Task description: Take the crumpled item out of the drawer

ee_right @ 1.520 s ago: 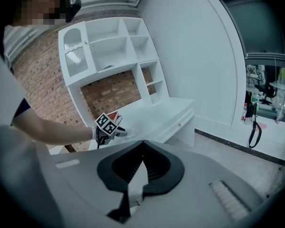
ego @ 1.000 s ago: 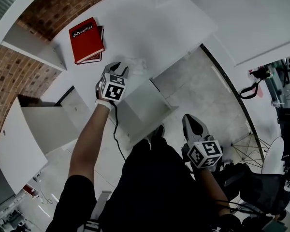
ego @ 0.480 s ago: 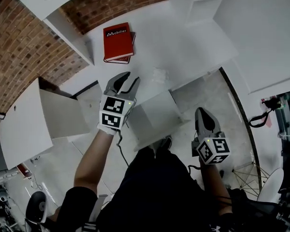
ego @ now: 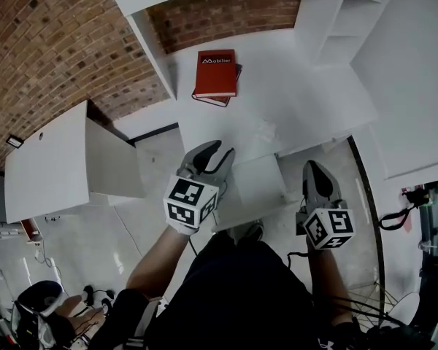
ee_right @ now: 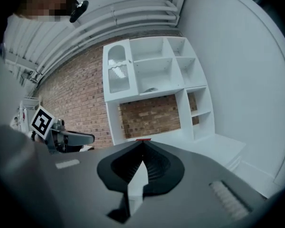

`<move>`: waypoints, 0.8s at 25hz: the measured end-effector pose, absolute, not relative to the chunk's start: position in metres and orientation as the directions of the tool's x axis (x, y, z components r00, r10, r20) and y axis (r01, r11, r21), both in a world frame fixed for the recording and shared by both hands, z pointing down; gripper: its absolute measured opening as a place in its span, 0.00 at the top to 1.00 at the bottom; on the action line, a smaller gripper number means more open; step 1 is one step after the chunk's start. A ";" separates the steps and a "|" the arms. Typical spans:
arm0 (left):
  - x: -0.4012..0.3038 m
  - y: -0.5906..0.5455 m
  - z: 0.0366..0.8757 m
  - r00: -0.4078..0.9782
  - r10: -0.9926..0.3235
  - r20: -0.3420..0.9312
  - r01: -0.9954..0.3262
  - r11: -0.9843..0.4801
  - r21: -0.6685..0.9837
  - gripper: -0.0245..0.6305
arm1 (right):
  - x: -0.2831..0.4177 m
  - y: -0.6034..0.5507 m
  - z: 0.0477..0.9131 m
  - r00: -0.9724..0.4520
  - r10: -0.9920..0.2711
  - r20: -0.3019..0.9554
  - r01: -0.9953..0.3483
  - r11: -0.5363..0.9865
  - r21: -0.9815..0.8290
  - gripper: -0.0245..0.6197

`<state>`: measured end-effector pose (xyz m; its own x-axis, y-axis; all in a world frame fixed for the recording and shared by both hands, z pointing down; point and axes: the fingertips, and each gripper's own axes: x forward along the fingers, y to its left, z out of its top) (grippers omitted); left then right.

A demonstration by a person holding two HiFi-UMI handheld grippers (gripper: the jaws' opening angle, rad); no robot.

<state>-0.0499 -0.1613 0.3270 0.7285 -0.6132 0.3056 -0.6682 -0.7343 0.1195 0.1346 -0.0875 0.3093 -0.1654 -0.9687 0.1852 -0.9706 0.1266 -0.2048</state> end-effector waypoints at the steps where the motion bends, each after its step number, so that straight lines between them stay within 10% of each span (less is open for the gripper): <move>1: -0.053 -0.158 0.324 0.729 -0.618 0.295 -0.672 -0.729 0.132 0.75 | 0.130 -0.090 0.303 -0.175 -0.969 0.172 -0.971 0.141 -0.194 0.96; 20: -0.070 -0.120 0.261 0.741 -0.662 0.111 -0.671 -0.731 0.123 0.96 | 0.087 -0.088 0.217 -0.248 -0.968 -0.042 -0.967 0.250 -0.047 0.96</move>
